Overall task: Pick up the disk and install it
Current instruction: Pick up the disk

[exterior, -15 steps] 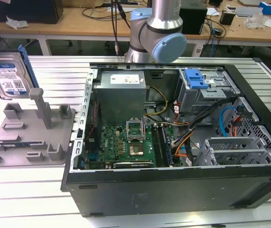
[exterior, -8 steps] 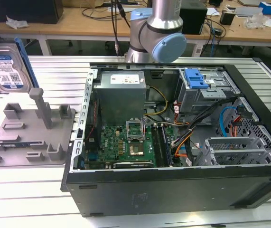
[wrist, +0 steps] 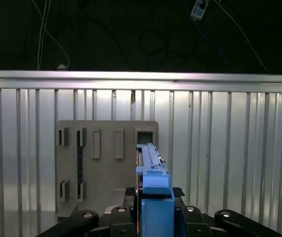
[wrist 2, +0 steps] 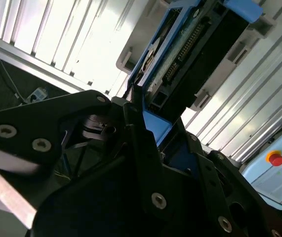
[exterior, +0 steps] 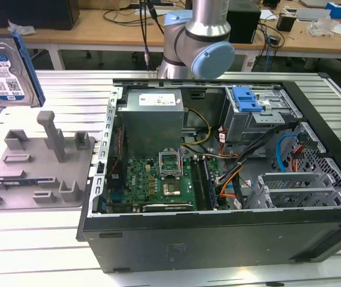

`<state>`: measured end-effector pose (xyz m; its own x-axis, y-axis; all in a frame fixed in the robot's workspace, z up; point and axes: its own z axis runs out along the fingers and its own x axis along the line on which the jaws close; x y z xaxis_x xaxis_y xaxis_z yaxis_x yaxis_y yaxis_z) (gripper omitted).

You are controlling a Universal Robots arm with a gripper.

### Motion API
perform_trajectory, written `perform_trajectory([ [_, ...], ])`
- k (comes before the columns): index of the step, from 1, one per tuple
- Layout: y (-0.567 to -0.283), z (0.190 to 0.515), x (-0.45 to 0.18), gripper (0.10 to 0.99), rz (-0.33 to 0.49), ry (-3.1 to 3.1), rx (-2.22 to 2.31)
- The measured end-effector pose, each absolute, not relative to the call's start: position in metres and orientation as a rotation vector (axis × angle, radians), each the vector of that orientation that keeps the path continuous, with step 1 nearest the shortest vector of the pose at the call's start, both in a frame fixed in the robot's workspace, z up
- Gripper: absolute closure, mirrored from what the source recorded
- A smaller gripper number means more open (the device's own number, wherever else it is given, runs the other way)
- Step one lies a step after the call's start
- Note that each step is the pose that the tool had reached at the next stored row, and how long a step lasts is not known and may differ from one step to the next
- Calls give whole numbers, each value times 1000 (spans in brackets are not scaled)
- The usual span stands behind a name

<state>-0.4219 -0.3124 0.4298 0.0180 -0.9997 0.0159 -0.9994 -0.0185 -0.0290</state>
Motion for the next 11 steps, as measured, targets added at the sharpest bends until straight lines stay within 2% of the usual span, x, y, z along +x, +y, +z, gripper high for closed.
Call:
perform_trajectory([
  [11, -312, 466, -421, 722, -50, 2194, -2235],
])
